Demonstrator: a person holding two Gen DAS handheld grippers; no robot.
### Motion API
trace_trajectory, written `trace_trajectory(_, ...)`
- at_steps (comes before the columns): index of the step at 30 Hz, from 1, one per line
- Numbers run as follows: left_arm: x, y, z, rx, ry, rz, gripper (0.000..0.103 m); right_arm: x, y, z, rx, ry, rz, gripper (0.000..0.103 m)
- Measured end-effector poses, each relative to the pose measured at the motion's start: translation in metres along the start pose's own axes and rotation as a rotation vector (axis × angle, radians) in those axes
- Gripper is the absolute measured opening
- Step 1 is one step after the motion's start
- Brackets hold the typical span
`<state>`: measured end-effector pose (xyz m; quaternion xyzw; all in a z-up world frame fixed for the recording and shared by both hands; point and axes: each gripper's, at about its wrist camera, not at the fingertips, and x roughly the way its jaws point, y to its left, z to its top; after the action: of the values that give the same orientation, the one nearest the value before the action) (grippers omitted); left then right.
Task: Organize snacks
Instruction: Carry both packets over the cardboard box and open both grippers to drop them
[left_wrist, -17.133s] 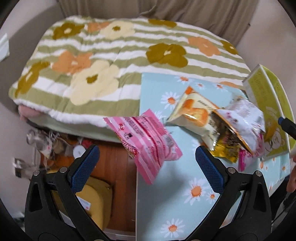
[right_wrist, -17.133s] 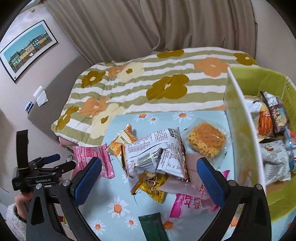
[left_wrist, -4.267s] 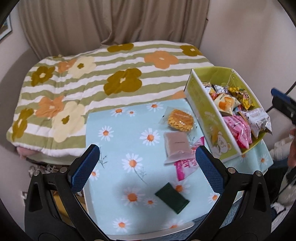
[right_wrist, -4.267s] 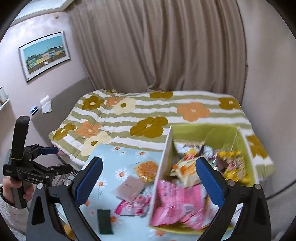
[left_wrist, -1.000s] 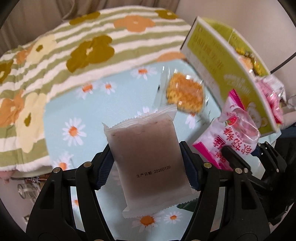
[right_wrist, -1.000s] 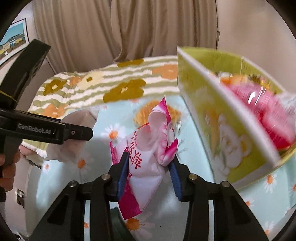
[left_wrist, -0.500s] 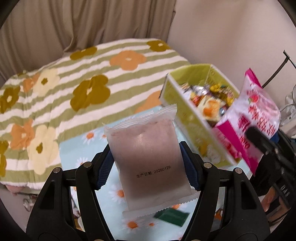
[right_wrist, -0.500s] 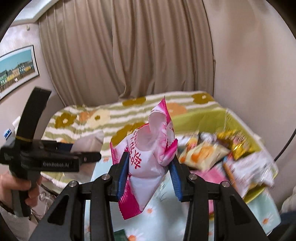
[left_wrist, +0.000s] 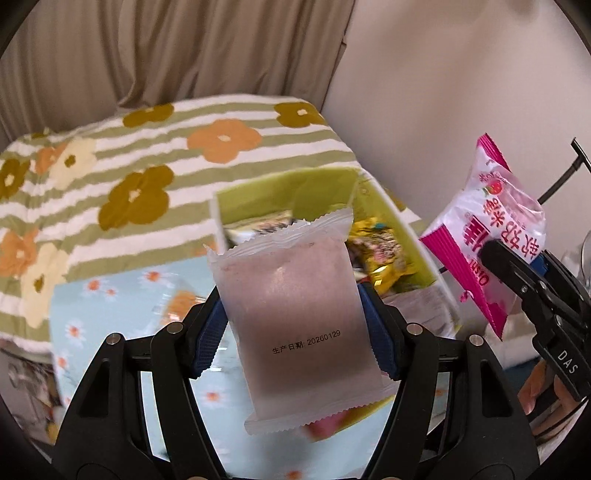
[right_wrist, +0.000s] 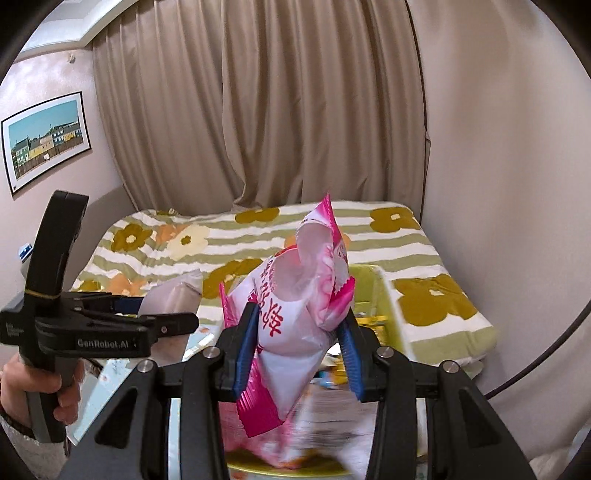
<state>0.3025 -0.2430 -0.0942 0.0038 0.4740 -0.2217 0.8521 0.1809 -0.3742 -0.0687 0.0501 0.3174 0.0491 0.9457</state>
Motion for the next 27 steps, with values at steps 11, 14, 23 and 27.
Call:
trace_trajectory(11,0.066,-0.035,0.007,-0.019,0.086,0.097,0.073,0.031,-0.050,-0.008,0.039,0.076,0.076,0.031)
trace_trajectory(14,0.069,-0.031,0.004,-0.014,0.080,0.114,0.100,0.043,-0.053,-0.014,0.053,0.099,0.113,0.016)
trace_trajectory(23,0.045,0.002,-0.014,-0.135,0.062,0.107,0.100,0.045,-0.059,-0.012,0.058,0.100,0.129,0.015)
trace_trajectory(27,0.036,0.012,-0.017,-0.157,0.061,0.109,0.100,0.044,-0.057,-0.012,0.051,0.110,0.122,0.015)
